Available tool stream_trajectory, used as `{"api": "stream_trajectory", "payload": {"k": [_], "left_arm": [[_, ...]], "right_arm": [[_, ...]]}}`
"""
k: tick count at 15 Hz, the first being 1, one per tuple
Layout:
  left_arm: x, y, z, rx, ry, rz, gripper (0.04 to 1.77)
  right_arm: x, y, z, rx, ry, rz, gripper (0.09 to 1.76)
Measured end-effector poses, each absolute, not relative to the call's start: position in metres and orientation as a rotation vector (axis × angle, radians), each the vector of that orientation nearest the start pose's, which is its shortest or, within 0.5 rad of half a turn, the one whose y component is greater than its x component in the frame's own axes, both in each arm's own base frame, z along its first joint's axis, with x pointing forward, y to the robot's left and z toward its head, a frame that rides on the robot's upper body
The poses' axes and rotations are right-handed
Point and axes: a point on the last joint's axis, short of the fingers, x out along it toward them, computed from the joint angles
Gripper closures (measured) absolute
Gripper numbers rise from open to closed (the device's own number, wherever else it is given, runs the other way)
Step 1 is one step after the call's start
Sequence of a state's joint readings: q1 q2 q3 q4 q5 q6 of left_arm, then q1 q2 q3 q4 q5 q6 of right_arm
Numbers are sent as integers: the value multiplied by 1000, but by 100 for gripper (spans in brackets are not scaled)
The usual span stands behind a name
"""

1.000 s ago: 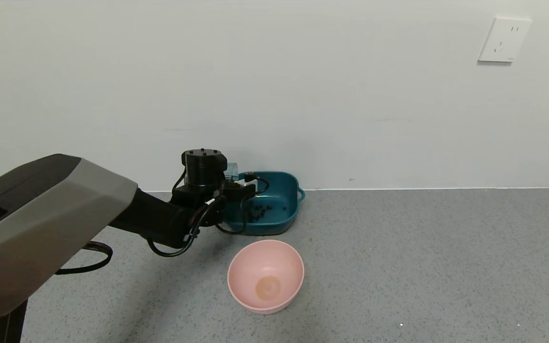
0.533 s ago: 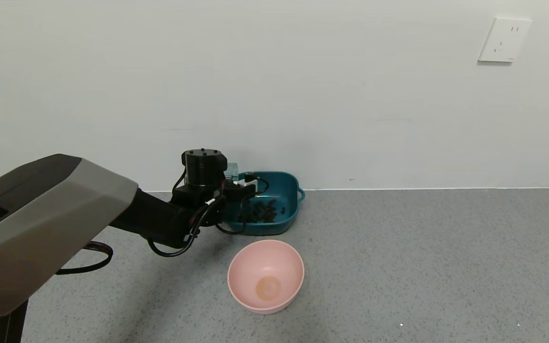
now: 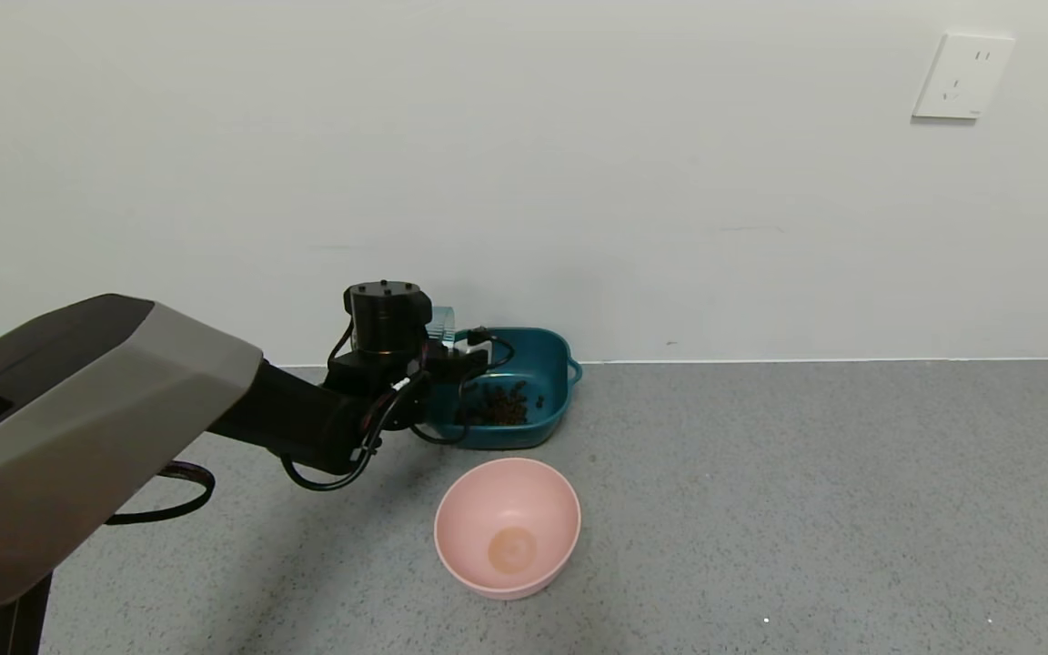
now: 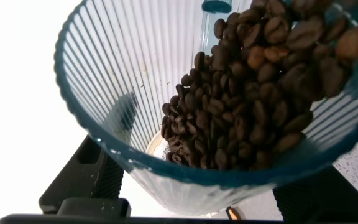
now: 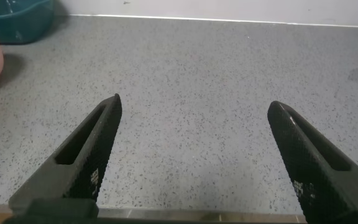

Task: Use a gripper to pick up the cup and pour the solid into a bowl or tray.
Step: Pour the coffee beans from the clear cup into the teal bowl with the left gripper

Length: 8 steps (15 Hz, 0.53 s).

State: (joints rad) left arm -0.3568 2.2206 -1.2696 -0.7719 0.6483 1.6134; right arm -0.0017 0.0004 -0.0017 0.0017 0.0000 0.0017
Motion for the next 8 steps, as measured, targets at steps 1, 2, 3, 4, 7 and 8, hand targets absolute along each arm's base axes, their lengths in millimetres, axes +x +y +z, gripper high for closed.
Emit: {"api": "stream_trajectory", "payload": {"k": [1, 2, 3, 4, 7, 8], "left_arm": [[418, -141, 123, 1684, 360, 98, 49], [418, -142, 123, 1684, 359, 97, 49], [417, -142, 123, 1684, 359, 96, 49], [417, -142, 123, 1684, 359, 96, 49], [418, -141, 123, 1682, 361, 98, 49], [418, -141, 122, 1683, 361, 97, 49]], "right_arm": [[-23, 0, 76, 2, 0, -2, 14], [-23, 0, 76, 1, 0, -2, 14], [-23, 0, 76, 2, 0, -2, 14], [-23, 0, 76, 1, 0, -2, 14], [-23, 0, 76, 2, 0, -2, 14], [-23, 0, 76, 2, 0, -2, 14]]}}
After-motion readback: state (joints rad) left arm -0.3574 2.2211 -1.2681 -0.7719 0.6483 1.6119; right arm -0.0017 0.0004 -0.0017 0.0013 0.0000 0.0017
